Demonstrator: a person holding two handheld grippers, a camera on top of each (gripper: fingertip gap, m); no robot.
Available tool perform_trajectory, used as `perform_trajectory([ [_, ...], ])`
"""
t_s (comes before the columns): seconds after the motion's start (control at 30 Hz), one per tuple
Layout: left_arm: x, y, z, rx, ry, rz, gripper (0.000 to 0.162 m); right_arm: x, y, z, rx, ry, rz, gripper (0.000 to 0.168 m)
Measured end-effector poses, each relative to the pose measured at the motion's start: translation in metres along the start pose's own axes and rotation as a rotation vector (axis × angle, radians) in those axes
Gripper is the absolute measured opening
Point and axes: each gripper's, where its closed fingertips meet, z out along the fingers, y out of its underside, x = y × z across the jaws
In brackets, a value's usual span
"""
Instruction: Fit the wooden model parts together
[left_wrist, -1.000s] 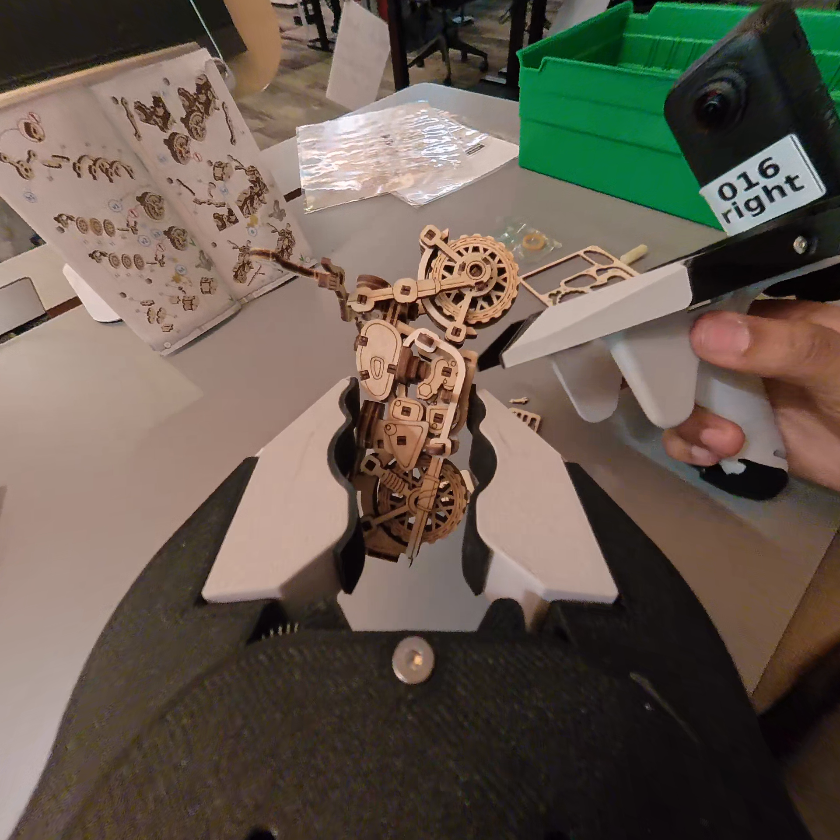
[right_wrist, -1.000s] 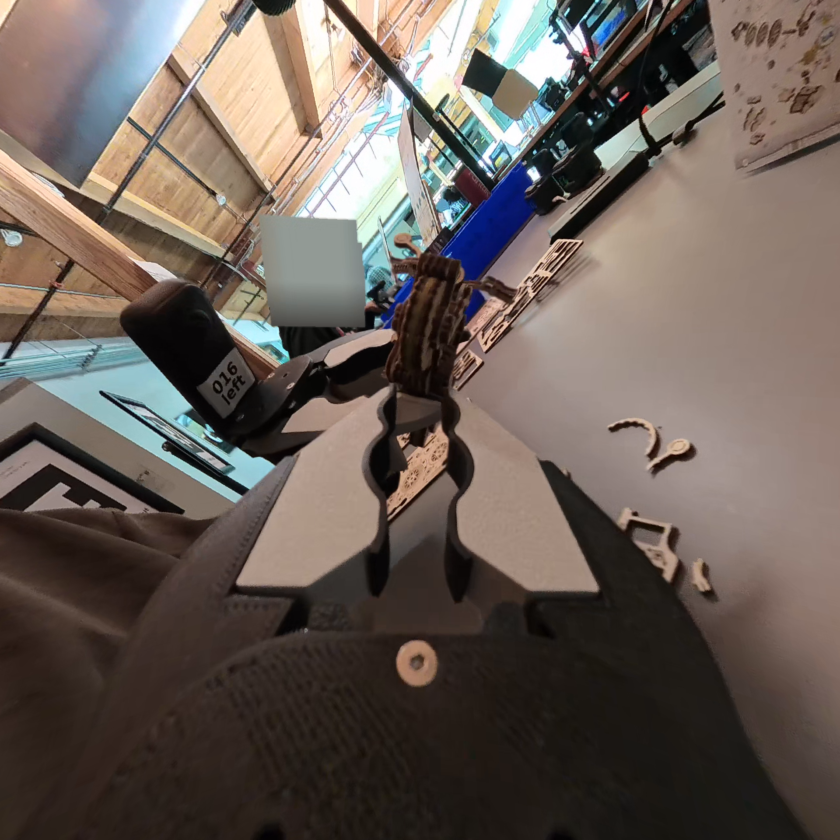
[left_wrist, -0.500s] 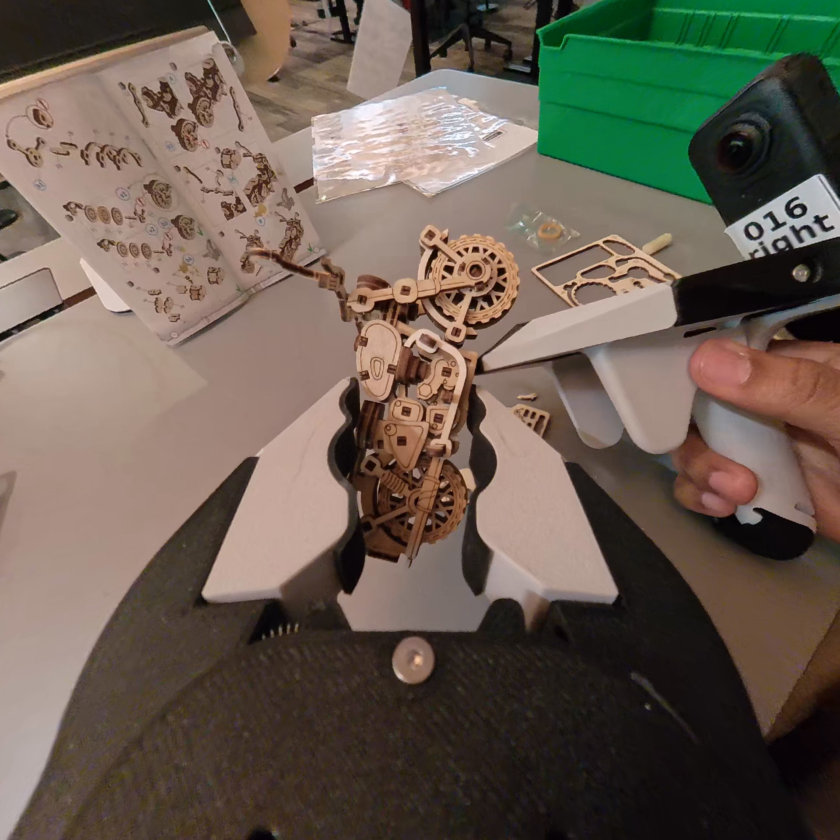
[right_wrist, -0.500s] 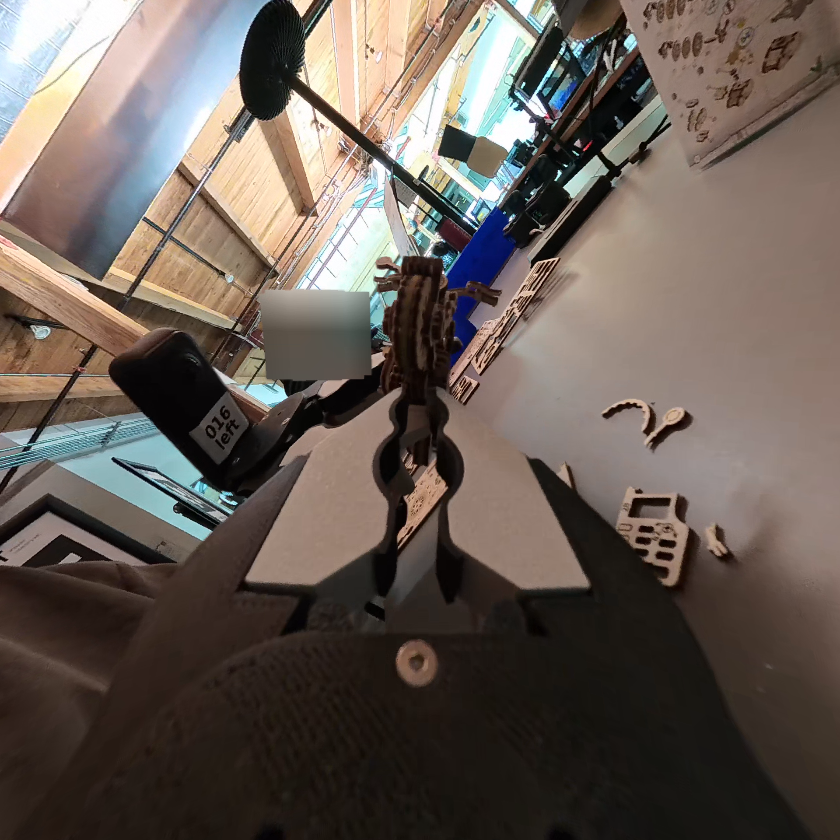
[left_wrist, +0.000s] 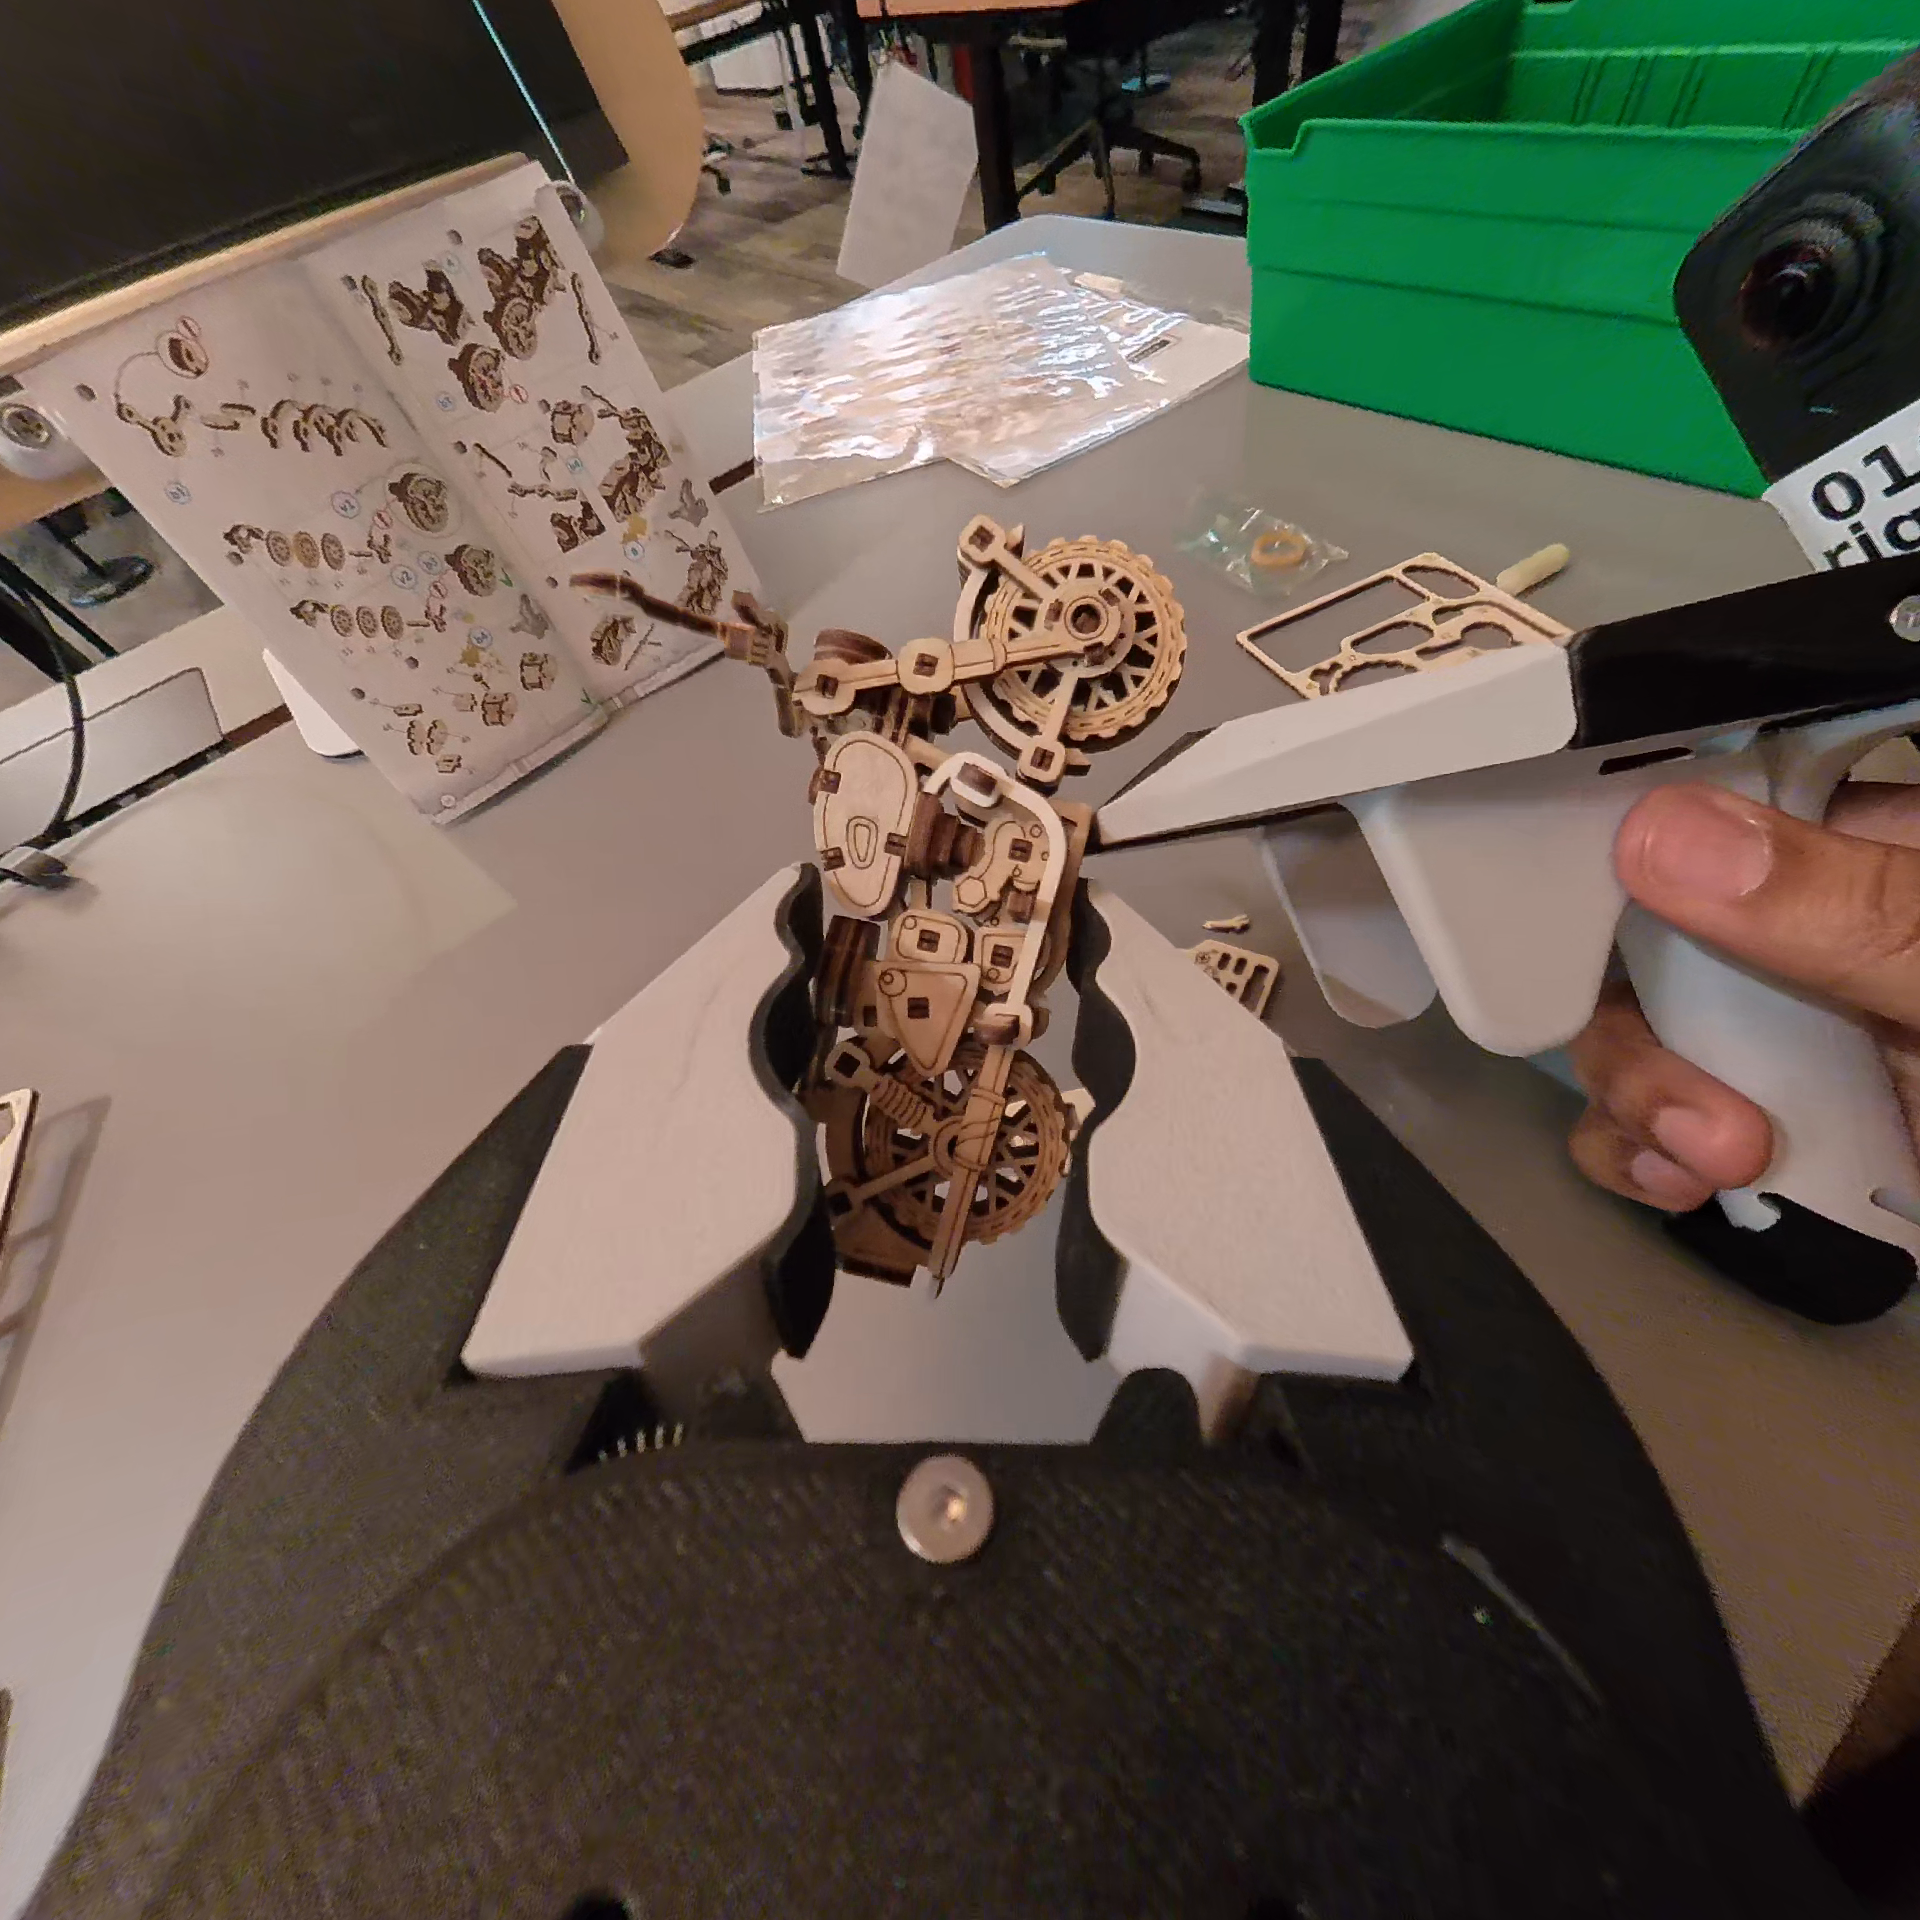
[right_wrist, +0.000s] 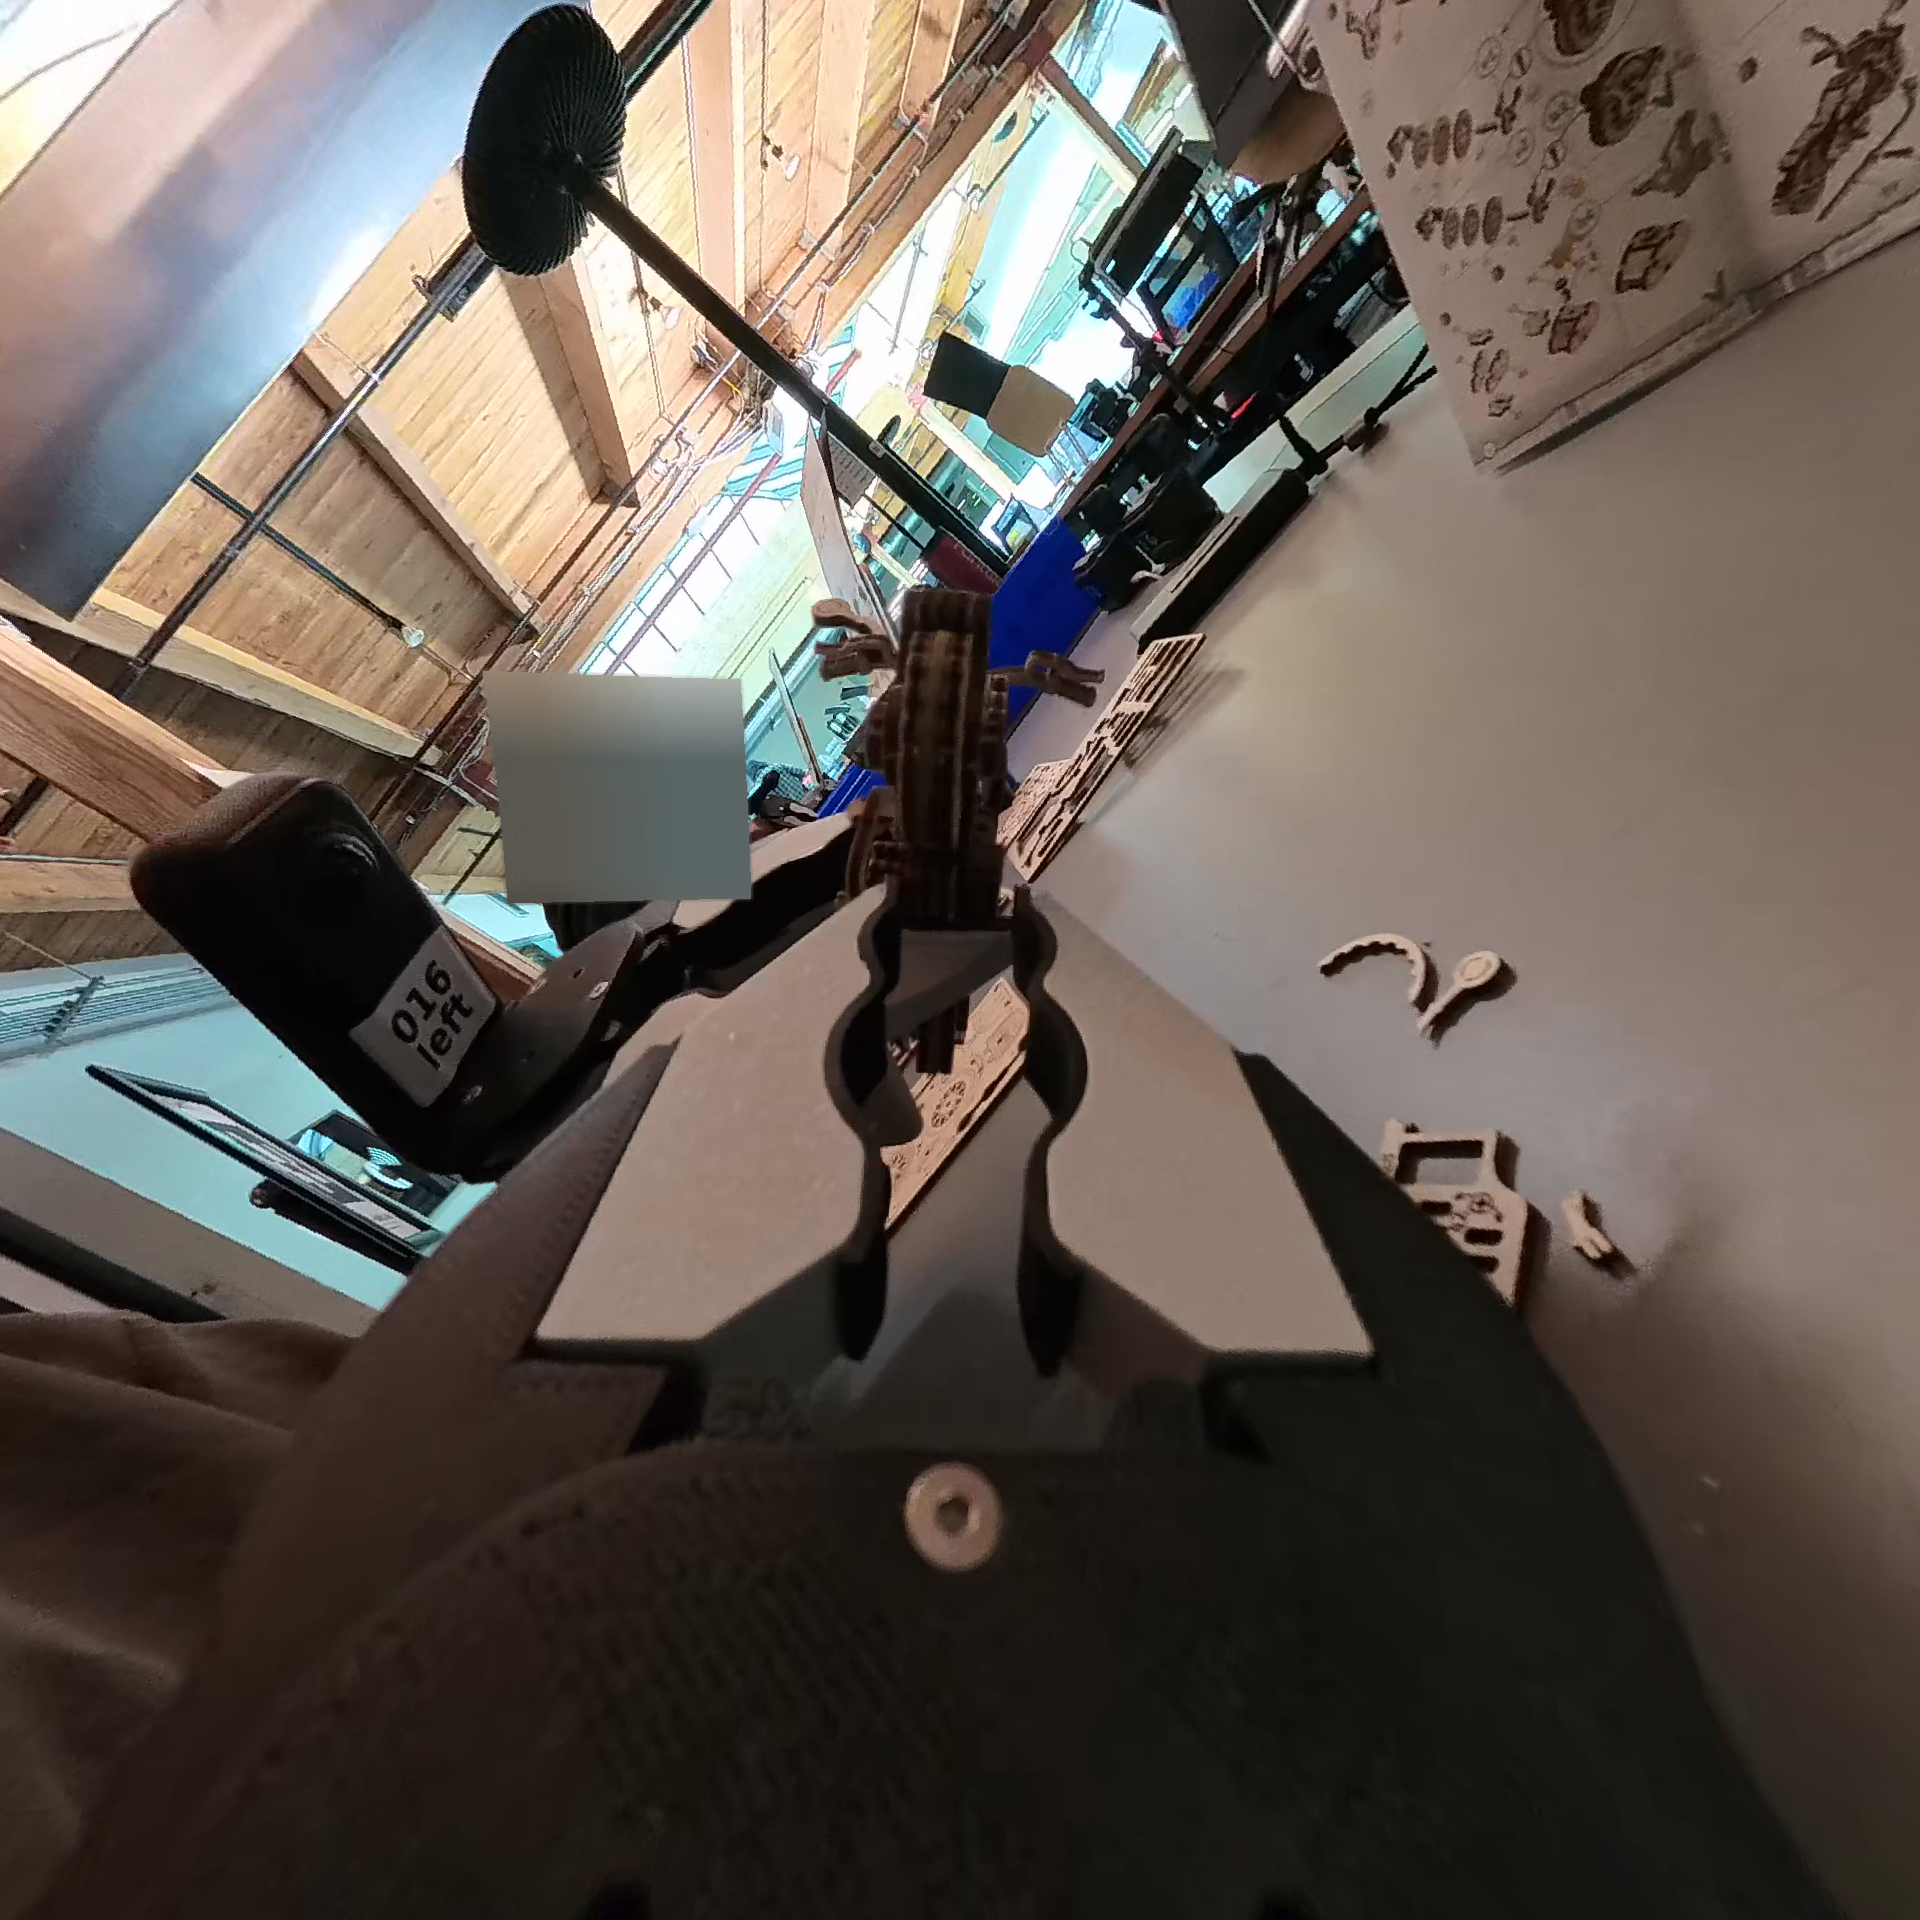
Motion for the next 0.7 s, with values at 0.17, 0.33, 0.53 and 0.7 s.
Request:
perform_trajectory([
  [0.17,0.0005,-0.0011,0.0005,0.023,-0.006,-0.006,0.045,-0.0063,-0.0005,0.0009,-0.003,0.015,-0.099,0.021],
  [0.33,0.0017,-0.0007,0.0028,0.031,0.0,-0.027,0.045,-0.0074,-0.0044,0.0011,-0.003,0.033,-0.161,0.014],
  [0.53,0.005,0.0015,0.0066,0.027,0.009,-0.039,0.045,-0.0003,-0.003,0.001,-0.007,0.028,-0.107,0.008],
  [0.7,0.0061,0.0034,0.0077,0.019,0.026,-0.067,0.045,0.001,-0.0019,0.0018,-0.025,0.02,-0.088,0.007],
])
